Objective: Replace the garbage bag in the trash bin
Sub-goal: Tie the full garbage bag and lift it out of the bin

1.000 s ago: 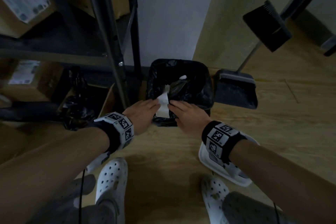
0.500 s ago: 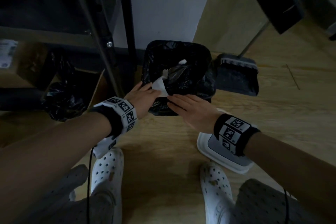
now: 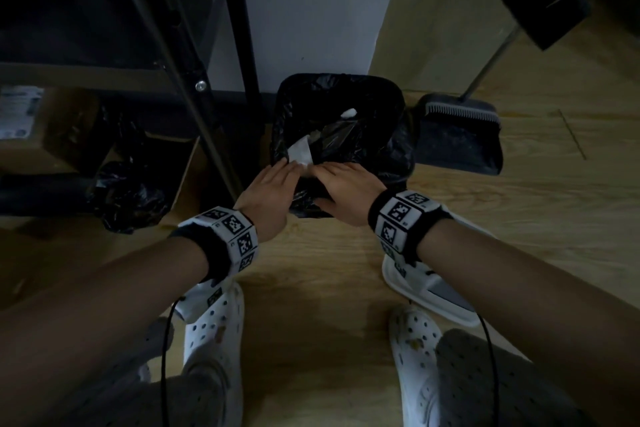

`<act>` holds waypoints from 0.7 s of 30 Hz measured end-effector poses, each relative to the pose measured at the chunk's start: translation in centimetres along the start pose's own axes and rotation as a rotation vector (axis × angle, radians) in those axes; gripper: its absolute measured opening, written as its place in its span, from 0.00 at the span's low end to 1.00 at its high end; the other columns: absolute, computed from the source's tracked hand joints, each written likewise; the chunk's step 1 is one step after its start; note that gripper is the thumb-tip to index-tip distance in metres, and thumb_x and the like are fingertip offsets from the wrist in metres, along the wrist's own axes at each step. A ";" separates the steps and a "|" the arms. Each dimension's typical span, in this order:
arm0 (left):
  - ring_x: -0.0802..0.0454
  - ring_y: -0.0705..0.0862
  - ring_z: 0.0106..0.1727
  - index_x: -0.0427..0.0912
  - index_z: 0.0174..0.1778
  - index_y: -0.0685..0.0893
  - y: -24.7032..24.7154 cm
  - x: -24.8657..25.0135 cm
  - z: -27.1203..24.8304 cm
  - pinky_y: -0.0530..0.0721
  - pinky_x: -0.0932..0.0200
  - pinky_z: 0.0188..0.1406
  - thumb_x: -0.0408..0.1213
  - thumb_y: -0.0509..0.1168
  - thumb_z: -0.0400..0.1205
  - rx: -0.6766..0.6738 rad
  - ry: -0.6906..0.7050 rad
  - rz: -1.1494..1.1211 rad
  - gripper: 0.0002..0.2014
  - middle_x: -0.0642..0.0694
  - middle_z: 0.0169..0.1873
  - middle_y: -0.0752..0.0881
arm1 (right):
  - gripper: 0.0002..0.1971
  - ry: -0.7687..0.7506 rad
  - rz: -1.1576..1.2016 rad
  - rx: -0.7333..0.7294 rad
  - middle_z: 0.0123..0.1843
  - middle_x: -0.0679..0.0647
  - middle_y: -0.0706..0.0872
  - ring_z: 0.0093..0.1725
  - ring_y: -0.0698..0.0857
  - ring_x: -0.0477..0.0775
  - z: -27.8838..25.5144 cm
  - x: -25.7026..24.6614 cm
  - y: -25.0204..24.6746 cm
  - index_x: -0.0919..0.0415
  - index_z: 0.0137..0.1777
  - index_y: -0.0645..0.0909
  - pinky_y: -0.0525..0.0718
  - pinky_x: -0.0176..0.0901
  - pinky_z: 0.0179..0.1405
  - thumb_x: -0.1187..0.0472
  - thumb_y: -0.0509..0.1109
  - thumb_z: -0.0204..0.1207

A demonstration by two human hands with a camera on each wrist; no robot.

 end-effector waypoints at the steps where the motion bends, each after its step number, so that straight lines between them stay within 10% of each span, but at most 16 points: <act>1: 0.48 0.42 0.85 0.38 0.82 0.46 0.1 0.0 0.2 0.43 0.53 0.85 0.22 0.54 0.78 -0.006 -0.006 0.022 0.38 0.43 0.84 0.47 | 0.29 0.015 0.020 -0.016 0.79 0.54 0.69 0.79 0.65 0.54 0.1 0.2 0.1 0.57 0.81 0.58 0.61 0.48 0.76 0.50 0.60 0.81; 9: 0.43 0.52 0.84 0.38 0.81 0.58 -0.8 0.5 0.7 0.55 0.51 0.83 0.27 0.56 0.82 0.147 -0.034 -0.221 0.29 0.38 0.83 0.54 | 0.21 0.127 0.217 0.079 0.69 0.57 0.81 0.68 0.78 0.59 -0.8 2.2 -1.1 0.59 0.71 0.74 0.75 0.49 0.67 0.51 0.63 0.80; 16: 0.44 0.80 0.66 0.39 0.71 0.73 -0.7 0.2 -2.0 0.77 0.58 0.59 0.34 0.60 0.83 0.308 -0.367 -0.785 0.18 0.41 0.68 0.79 | 0.15 0.450 0.831 0.249 0.57 0.55 0.87 0.57 0.85 0.53 -5.8 4.6 -1.4 0.61 0.60 0.82 0.81 0.40 0.55 0.54 0.67 0.79; 21: 0.42 0.84 0.54 0.45 0.49 0.81 1.3 -0.6 -3.3 0.83 0.49 0.60 0.28 0.60 0.81 0.329 -0.570 -1.188 0.08 0.43 0.48 0.84 | 0.09 0.675 1.244 0.160 0.48 0.54 0.87 0.46 0.86 0.51 -9.1 4.4 1.5 0.60 0.51 0.84 0.84 0.45 0.52 0.56 0.65 0.81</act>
Point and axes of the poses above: each hand's wrist, its own z-axis towards the middle knuckle, its own y-axis out of the palm, x = y × z, the point moved 6 cm from there along z, towards the middle knuckle
